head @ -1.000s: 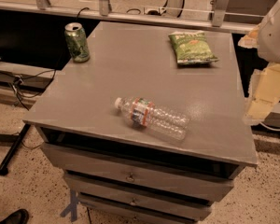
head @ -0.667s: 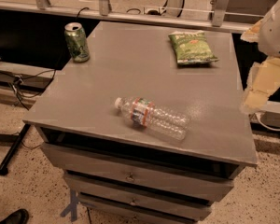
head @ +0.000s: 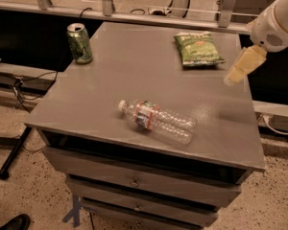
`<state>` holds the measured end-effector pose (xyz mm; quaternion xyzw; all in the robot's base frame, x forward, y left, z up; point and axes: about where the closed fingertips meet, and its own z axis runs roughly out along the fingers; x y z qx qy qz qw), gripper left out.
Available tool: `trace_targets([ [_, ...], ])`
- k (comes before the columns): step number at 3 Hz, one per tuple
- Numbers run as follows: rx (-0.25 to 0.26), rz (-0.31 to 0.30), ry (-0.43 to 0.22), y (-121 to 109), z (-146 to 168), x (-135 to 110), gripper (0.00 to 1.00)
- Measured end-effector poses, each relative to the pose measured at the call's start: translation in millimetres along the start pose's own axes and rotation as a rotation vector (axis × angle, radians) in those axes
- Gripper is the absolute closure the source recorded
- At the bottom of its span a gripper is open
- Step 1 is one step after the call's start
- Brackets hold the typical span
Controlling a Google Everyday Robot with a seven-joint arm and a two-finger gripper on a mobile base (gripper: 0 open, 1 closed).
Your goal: Move green jalapeno chip bag near green can
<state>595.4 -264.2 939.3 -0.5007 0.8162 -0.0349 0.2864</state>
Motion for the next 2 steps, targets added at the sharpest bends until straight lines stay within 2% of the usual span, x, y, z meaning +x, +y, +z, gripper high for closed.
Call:
trace_targets([
  [1, 0.051, 0.143, -0.079, -46.1, 56.1, -6.6, 0.0],
  [2, 0.088, 0.287, -0.149, -81.0, 101.6, -12.5, 0.0],
])
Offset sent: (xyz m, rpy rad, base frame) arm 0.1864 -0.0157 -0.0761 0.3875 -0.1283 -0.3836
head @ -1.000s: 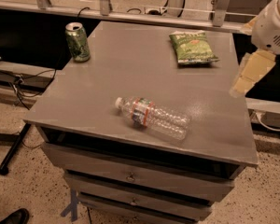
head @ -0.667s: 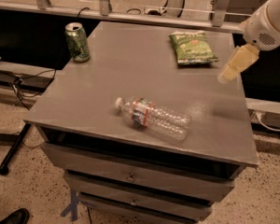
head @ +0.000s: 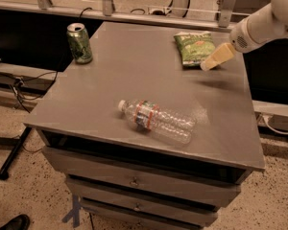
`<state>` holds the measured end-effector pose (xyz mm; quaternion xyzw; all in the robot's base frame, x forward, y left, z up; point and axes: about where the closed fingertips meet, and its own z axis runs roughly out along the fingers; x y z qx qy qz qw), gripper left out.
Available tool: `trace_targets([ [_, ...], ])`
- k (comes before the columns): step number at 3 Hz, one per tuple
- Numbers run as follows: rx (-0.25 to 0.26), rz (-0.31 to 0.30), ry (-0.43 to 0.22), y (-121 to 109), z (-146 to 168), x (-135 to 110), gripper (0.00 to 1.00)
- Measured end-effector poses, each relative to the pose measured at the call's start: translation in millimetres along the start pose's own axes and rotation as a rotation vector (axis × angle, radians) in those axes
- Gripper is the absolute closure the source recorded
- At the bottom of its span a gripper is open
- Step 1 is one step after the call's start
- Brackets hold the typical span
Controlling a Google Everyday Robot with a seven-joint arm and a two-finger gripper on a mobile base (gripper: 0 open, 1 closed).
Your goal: Move green jalapeno chip bag near green can
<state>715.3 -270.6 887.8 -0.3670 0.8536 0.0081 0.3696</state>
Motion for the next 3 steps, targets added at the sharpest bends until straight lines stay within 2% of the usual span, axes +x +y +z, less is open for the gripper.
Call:
trace_targets([
  [1, -0.003, 0.125, -0.05, -16.6, 36.4, -5.2, 0.0],
  [2, -0.068, 0.22, -0.076, -18.6, 63.3, -9.8, 0.16],
  [3, -0.145, 0.274, -0.086, -12.3, 69.0, -13.6, 0.39],
])
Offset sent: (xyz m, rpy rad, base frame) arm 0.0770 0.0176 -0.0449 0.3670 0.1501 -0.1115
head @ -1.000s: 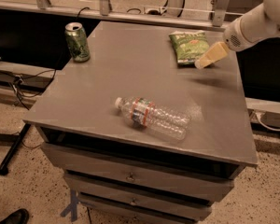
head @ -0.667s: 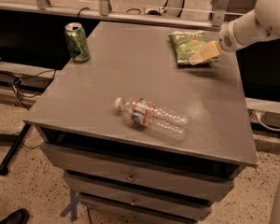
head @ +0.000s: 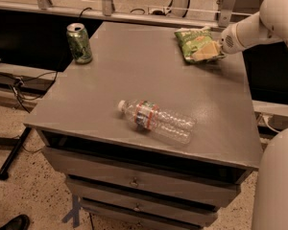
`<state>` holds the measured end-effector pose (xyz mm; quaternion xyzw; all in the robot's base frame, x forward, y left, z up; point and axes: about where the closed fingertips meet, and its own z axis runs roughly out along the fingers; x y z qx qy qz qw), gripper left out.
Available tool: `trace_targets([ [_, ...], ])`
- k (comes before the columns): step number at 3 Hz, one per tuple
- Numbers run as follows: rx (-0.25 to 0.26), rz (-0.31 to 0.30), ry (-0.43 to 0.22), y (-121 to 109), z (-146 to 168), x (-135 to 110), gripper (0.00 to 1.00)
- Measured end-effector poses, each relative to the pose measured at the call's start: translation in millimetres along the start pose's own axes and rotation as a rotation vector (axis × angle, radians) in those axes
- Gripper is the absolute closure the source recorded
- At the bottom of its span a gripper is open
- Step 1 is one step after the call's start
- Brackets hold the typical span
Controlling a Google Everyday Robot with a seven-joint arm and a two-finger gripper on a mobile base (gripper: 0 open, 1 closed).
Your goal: Move green jalapeno chip bag near green can
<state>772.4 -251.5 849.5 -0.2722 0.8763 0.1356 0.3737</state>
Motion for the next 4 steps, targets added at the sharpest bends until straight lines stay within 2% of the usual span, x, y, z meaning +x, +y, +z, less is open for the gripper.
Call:
trace_targets([
  [1, -0.043, -0.018, -0.019, 13.7, -10.4, -10.2, 0.64],
  [2, -0.046, -0.098, -0.047, 35.4, -32.8, -25.8, 0.87],
  [3, -0.024, -0.205, -0.067, 63.2, -61.5, -40.8, 1.0],
  [4, -0.026, -0.225, -0.067, 75.1, -69.0, -45.6, 1.0],
])
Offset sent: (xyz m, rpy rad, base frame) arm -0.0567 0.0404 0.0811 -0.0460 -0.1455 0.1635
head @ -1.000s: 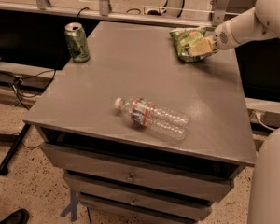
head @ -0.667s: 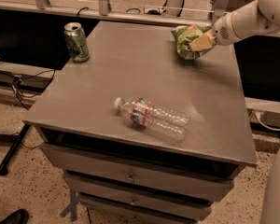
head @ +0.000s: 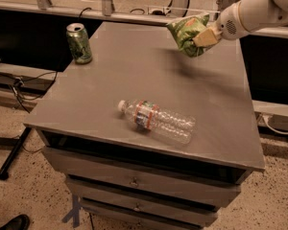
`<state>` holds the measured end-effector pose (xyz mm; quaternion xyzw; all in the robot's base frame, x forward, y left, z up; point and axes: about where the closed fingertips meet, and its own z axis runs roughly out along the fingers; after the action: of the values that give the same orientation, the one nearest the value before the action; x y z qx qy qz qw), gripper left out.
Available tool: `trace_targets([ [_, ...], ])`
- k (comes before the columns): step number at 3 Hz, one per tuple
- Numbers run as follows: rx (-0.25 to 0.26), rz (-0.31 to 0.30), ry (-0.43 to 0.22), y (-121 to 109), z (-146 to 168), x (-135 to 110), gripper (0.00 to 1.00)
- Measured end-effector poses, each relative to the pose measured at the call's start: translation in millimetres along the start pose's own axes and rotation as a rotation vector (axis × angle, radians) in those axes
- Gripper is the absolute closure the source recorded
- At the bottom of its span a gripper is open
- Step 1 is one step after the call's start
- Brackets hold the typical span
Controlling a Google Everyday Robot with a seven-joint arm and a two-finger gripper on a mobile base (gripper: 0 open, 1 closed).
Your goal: Move green jalapeno chip bag near green can
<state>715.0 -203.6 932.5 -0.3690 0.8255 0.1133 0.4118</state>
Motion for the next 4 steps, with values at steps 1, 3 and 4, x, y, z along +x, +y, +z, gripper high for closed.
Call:
trace_targets([
  [1, -0.052, -0.03, -0.022, 19.6, 17.9, -8.0, 1.0],
  [3, -0.17, -0.043, -0.09, 85.8, 97.1, -54.3, 1.0],
  [4, -0.196, -0.049, -0.11, 106.6, 123.9, -80.9, 1.0],
])
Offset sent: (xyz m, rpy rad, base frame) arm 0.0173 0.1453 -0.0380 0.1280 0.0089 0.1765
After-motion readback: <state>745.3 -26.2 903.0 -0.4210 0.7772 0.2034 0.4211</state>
